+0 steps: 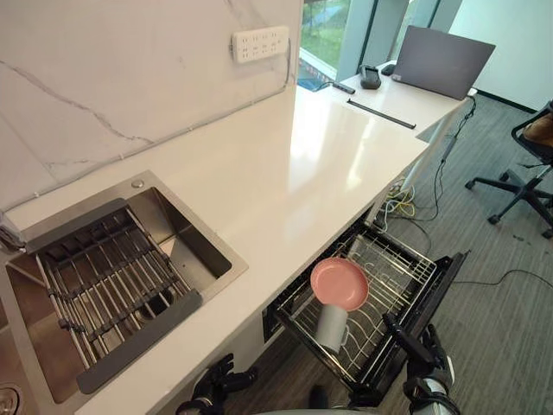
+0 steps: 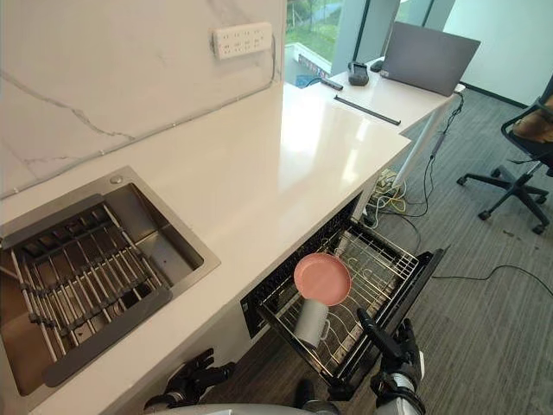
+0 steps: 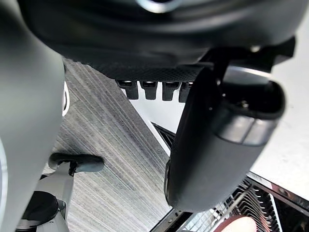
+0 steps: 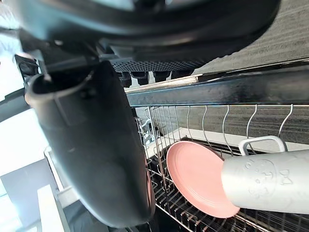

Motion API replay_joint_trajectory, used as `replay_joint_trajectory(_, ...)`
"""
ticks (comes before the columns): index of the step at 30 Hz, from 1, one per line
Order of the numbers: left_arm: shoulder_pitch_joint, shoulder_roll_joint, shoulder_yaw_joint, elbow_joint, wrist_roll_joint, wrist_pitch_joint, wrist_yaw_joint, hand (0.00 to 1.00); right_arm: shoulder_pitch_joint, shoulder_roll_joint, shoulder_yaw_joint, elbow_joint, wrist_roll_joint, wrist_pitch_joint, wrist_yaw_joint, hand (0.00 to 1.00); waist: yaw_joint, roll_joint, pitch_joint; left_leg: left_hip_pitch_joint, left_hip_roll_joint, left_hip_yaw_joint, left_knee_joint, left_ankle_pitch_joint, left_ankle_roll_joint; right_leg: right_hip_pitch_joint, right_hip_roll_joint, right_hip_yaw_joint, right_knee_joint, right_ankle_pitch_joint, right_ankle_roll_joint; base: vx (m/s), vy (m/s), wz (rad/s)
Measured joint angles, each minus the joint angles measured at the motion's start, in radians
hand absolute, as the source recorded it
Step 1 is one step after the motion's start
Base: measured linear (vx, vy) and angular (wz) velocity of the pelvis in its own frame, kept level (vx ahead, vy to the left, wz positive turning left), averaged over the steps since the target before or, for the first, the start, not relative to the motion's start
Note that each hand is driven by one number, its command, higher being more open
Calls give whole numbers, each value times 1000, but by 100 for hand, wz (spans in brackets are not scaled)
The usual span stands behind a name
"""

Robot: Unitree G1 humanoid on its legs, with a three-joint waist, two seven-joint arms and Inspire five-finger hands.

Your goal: Walk over to the sink, pick up the cup, carry it to the dishwasher, place the cup inside the dishwasher, then close the dishwasher door

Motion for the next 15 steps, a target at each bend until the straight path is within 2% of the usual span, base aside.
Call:
replay_joint_trajectory(9, -30, 24, -68, 14, -38, -16, 9, 100, -134, -25, 118, 40, 10, 0, 45, 100, 3, 1, 47, -31, -13, -43, -1, 19, 9, -6, -11, -32, -8, 12, -1, -45, -17, 13)
replay_joint_trajectory(15, -53, 42, -89, 15, -45, -26, 8, 100, -298, -64, 203, 72, 10, 50, 55, 100, 11, 5, 83, -79, -25, -96, 9, 31, 18, -19, -27, -75, -8, 19, 0, -26, -3, 23)
